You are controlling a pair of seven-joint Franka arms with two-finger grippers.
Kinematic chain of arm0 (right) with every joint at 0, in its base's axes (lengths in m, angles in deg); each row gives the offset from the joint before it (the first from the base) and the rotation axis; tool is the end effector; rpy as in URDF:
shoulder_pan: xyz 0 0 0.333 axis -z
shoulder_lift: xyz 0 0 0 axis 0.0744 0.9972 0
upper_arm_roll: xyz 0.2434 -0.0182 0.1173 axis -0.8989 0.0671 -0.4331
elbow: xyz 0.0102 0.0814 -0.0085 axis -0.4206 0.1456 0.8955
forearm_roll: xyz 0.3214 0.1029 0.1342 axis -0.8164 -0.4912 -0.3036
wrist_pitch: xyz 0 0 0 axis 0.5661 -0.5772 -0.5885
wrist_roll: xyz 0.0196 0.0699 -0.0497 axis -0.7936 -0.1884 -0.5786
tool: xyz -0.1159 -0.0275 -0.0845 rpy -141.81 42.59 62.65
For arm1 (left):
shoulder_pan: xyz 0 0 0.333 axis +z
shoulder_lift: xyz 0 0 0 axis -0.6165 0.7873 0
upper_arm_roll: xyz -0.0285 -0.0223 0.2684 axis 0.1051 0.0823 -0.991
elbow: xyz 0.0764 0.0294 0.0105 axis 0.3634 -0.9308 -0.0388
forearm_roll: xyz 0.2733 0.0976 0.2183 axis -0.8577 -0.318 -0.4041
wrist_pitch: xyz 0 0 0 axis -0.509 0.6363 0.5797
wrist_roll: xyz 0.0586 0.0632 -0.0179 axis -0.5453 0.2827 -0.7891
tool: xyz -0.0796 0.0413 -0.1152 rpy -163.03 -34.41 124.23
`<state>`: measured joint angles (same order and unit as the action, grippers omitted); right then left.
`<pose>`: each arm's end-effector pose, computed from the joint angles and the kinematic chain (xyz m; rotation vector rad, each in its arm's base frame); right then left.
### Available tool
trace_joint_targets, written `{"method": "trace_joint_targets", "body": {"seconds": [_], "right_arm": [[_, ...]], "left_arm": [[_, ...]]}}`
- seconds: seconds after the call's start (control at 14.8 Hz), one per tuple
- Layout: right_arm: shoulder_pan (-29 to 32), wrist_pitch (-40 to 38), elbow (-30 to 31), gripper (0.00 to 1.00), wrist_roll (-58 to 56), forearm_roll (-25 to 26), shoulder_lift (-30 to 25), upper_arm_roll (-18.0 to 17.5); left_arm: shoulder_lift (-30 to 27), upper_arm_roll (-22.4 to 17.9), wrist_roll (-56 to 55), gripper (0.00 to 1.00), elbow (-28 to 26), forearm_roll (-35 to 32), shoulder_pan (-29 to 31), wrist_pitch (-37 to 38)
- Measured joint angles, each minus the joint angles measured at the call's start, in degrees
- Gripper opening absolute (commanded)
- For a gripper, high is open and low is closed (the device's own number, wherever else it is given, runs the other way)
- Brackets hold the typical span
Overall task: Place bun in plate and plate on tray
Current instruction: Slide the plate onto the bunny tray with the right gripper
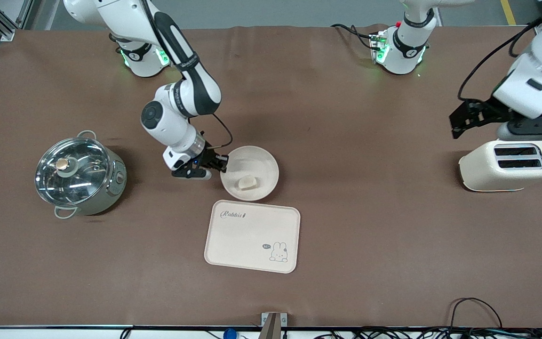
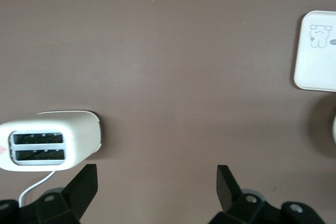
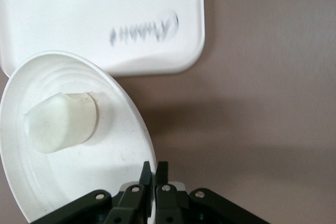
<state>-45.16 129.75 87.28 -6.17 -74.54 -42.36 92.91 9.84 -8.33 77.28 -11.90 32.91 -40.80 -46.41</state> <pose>0.4903 0.2870 0.1946 -2.7530 0.2471 -0.1060 0.5338 -0.0951 0.5601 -3.0891 0.0624 -0.1426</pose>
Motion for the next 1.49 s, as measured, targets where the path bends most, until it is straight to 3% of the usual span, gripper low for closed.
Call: {"method": "trace_joint_targets", "body": {"seconds": [0.14, 0.34, 0.75, 1.15, 1.49], "right_arm": [[1.3, -0.5, -3.7, 0.00, -0.3, -2.1, 1.1, 0.0], [2.2, -0.5, -11.6, 0.00, -0.3, -5.2, 7.1, 0.0], [6.3, -0.5, -27.1, 0.00, -0.3, -6.8, 20.5, 0.0], [7.4, -1.4, -30.5, 0.00, -1.2, -6.8, 25.2, -0.3], [7.2, -1.4, -30.9, 0.02, -1.4, -6.8, 25.5, -0.5]], "left_arm": [[-2.3, -2.2, 0.8, 1.00, -4.5, 1.8, -0.9, -2.9], [-4.6, -2.4, 0.8, 1.00, -8.6, 2.6, -1.3, -5.0], [-4.5, -4.0, 4.4, 1.00, -8.2, 5.4, -0.8, -6.7], [-2.9, -4.5, 5.4, 1.00, -4.7, 5.8, -0.3, -6.2], [-2.6, -4.5, 5.4, 1.00, -4.6, 5.8, -0.3, -5.7]]}}
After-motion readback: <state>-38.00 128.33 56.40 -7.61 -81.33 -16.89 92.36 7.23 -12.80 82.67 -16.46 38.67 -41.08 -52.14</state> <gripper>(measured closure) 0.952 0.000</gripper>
